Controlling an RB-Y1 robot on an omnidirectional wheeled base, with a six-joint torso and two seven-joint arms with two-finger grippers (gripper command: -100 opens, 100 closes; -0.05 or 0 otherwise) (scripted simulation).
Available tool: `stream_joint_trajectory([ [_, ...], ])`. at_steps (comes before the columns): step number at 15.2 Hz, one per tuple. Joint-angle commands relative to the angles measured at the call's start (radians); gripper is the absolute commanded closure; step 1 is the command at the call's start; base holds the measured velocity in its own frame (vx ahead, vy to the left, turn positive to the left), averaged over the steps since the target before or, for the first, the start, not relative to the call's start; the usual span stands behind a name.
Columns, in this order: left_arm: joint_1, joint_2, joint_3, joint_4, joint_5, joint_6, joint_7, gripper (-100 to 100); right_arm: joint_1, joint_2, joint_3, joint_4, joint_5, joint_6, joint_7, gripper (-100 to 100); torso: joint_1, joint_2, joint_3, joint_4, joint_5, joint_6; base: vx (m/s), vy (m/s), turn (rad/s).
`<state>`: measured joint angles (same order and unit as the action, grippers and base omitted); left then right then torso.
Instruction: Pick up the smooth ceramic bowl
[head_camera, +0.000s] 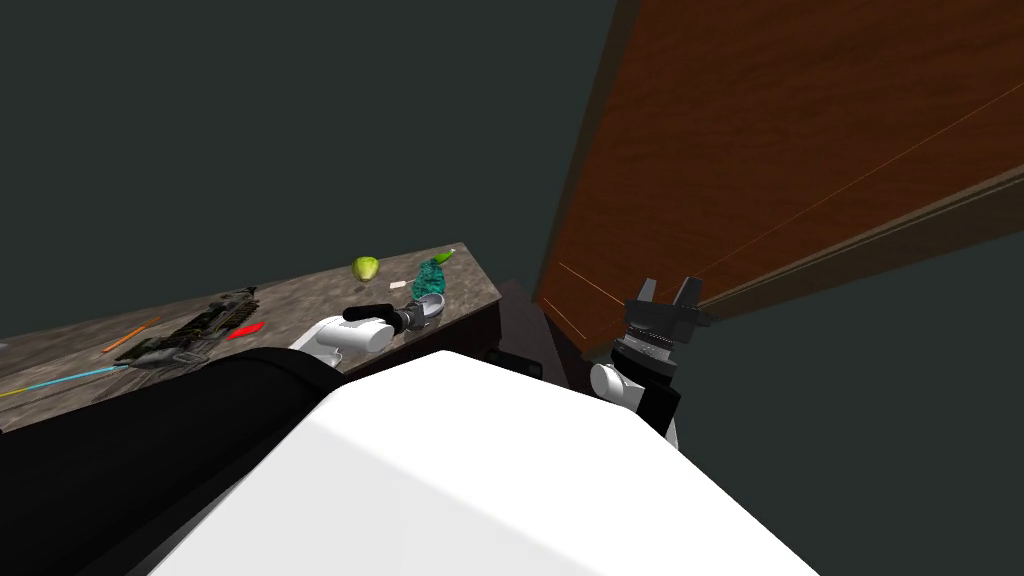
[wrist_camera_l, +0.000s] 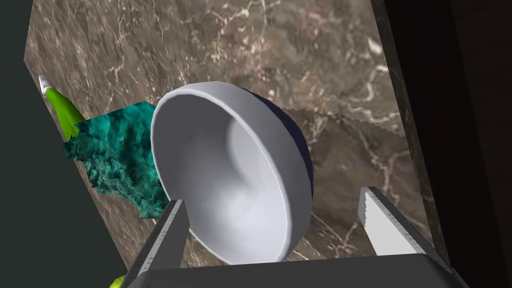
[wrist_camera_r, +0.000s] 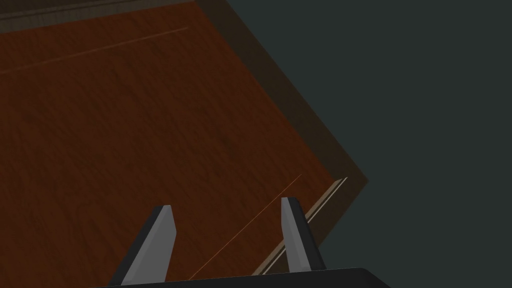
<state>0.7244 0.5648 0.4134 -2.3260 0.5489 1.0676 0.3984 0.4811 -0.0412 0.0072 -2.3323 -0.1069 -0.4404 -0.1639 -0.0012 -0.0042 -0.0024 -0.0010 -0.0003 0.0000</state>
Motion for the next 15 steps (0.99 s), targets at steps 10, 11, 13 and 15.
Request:
stream_joint_trajectory([
  [10,0.026,0.036,0.070,-0.004,0.072,0.225,0.048,-100,0.000,0.000,0.000,0.000,0.000,0.000,0.000,0,0.000,-0.001,0.000,0.000,0.000,0.000,0.069,-0.020,0.002],
  [11,0.026,0.036,0.070,-0.004,0.072,0.227,0.048,-100,0.000,0.000,0.000,0.000,0.000,0.000,0.000,0,0.000,0.000,0.000,0.000,0.000,0.000,0.056,-0.016,0.001],
  [13,0.033,0.044,0.086,-0.004,0.089,0.276,0.058,-100,0.000,0.000,0.000,0.000,0.000,0.000,0.000,0,0.000,0.000,0.000,0.000,0.000,0.000,0.058,-0.020,0.000],
  [15,0.037,0.049,0.097,-0.004,0.100,0.308,0.065,-100,0.000,0.000,0.000,0.000,0.000,0.000,0.000,0,0.000,-0.001,0.000,0.000,0.000,0.000,0.069,-0.021,0.004],
])
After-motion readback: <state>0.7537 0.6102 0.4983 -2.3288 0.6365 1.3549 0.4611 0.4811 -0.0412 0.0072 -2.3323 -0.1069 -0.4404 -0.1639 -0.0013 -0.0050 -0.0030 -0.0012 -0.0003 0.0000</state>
